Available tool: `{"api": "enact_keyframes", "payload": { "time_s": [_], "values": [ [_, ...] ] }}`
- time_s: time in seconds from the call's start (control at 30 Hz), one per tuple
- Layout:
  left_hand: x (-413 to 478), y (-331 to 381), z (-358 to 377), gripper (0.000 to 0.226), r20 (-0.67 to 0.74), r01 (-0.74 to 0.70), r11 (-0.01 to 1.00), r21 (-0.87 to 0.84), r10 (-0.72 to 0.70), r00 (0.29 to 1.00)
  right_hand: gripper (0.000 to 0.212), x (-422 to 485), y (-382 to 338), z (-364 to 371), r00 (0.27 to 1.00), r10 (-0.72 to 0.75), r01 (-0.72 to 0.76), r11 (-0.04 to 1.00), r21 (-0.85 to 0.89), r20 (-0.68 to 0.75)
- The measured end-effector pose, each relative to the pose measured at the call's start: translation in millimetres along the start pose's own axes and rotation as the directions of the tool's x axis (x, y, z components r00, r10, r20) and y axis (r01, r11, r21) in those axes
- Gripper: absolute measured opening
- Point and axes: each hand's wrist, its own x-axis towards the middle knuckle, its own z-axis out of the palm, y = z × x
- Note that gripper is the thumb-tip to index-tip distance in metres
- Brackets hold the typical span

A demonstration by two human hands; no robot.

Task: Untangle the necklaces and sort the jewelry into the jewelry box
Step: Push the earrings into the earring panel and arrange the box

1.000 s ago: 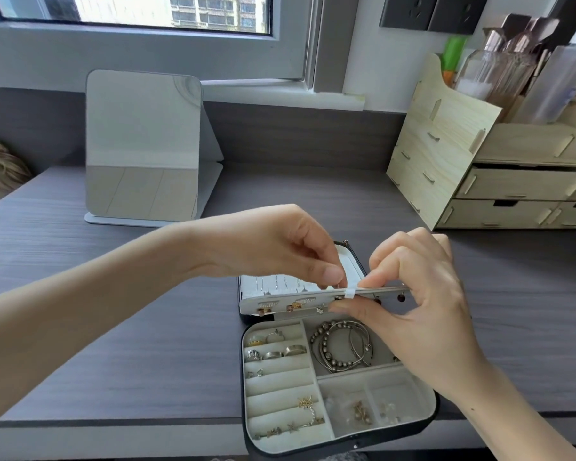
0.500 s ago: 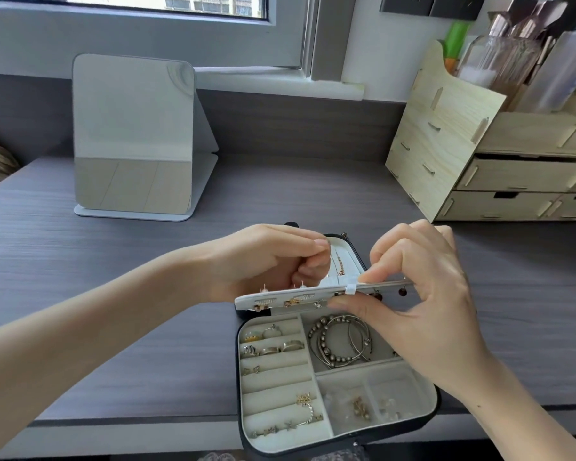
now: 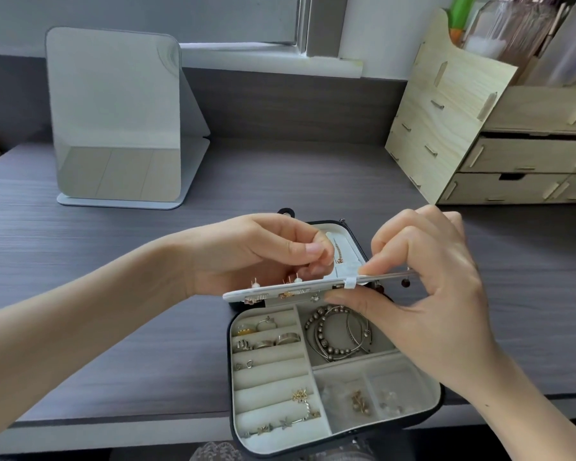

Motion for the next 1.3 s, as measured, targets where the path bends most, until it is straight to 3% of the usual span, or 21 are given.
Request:
{"api": "enact_keyframes", "payload": {
  "time_s": [0.2,0.3,0.6,1.3],
  "values": [
    [2.3,-0.9,-5.9,0.018,-0.022,0.028,0.980,0.198,-0.025,0.999,0.037,1.6,0.2,0.4,1.000,0.008,-0.008,1.000,-0.010,-0.002],
    [3.0,-1.0,-7.0,0.029,-0.030,0.040,0.982,0.183,-0.035,0.999,0.037,2.7,1.0,1.1,1.000,0.008,-0.008,1.000,-0.016,-0.001],
    [2.3,1.7,-0.5,0.015,-0.072,-0.001,0.997,0.076,0.006,0.997,0.036,4.7,2.9,2.2,1.000,0.017,-0.017,1.000,-0.019,-0.002],
    [2.0,-0.4,-0.5,0.015,-0.093,-0.011,0.981,0.193,0.029,0.995,0.035,4.0,3.1,1.9,1.000,0.003,-0.003,1.000,-0.017,-0.002]
  ]
}}
